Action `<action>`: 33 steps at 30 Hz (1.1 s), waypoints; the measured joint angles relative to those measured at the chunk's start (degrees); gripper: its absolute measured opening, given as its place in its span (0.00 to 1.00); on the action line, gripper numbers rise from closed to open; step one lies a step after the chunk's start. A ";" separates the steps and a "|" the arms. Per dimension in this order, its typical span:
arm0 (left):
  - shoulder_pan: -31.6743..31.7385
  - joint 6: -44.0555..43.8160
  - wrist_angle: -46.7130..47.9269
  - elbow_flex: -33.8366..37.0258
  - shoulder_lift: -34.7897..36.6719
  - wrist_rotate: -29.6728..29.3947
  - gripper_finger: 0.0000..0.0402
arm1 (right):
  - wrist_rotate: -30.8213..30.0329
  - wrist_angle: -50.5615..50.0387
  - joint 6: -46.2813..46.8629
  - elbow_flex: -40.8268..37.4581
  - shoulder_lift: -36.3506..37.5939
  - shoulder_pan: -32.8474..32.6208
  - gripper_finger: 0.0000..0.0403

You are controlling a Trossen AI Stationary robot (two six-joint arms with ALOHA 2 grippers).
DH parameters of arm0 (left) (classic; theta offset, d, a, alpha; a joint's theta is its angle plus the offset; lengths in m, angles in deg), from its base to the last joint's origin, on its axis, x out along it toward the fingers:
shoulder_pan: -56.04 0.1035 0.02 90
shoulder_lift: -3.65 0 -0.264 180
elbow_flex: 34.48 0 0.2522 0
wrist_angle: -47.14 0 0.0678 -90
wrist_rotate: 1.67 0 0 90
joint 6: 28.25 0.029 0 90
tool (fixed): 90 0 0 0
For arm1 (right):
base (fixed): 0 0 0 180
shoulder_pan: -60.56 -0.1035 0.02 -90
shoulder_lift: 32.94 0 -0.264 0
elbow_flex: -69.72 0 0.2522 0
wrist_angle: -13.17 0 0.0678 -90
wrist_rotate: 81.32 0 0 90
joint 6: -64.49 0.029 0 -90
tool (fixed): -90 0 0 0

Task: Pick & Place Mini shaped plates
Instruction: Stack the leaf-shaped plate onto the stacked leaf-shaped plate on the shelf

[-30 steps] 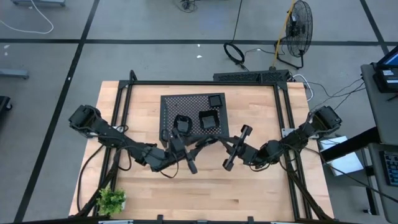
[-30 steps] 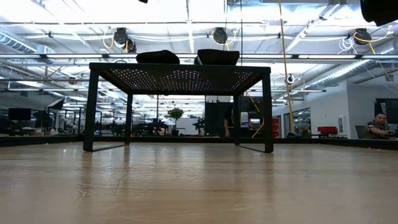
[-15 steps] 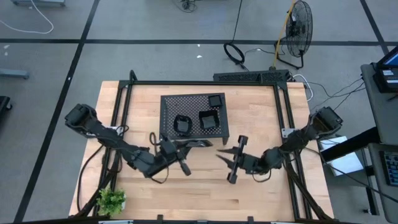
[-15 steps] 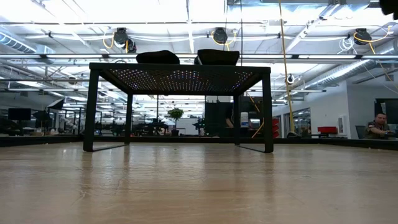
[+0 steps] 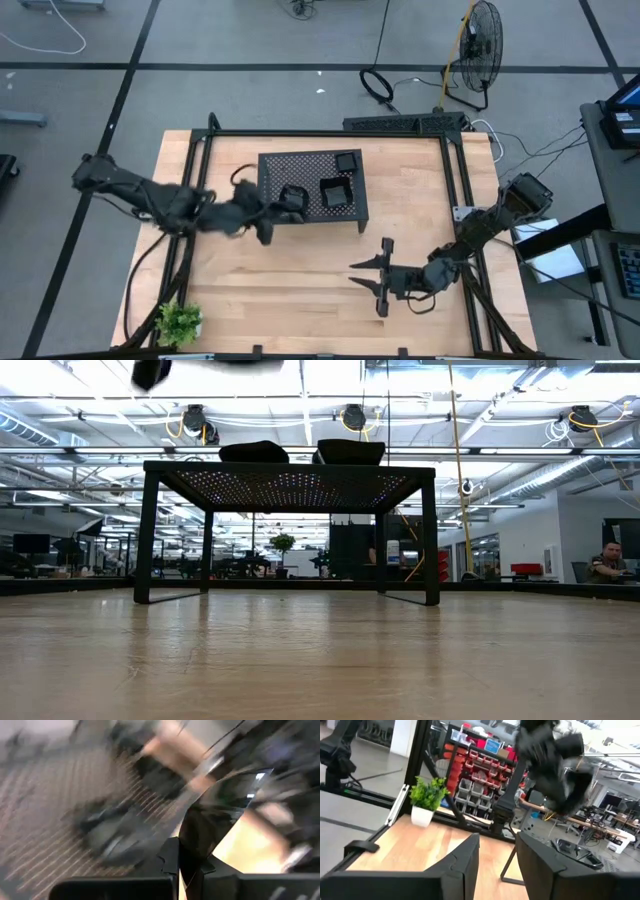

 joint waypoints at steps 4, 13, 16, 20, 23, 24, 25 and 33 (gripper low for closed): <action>9.05 -6.92 14.04 0.02 0.76 8.04 0.01 | -0.04 0.08 0.02 0.00 0.00 0.41 0.29; 19.61 0.57 10.23 0.02 0.31 20.75 0.01 | -0.04 -0.05 0.02 0.00 0.00 0.57 0.29; 20.92 0.43 10.32 0.02 -0.63 23.94 0.01 | -0.04 -0.45 0.02 0.00 0.00 0.57 0.29; 21.72 0.83 10.20 0.02 -0.44 25.83 0.02 | -0.04 -0.94 0.02 0.00 0.00 0.57 0.29; 22.22 0.21 10.34 0.02 -0.63 25.75 0.07 | -0.04 -1.23 0.32 0.00 0.00 0.57 0.28; 22.38 0.17 10.32 0.02 -0.57 25.77 0.09 | -0.05 -1.24 0.44 0.00 0.00 0.57 0.28; 22.39 0.17 10.30 0.02 -0.53 26.04 0.12 | -0.04 -1.26 0.44 0.00 0.00 0.57 0.28; 22.37 1.44 10.11 0.02 -0.42 25.37 0.40 | -0.05 -1.26 2.19 0.00 0.00 0.57 0.28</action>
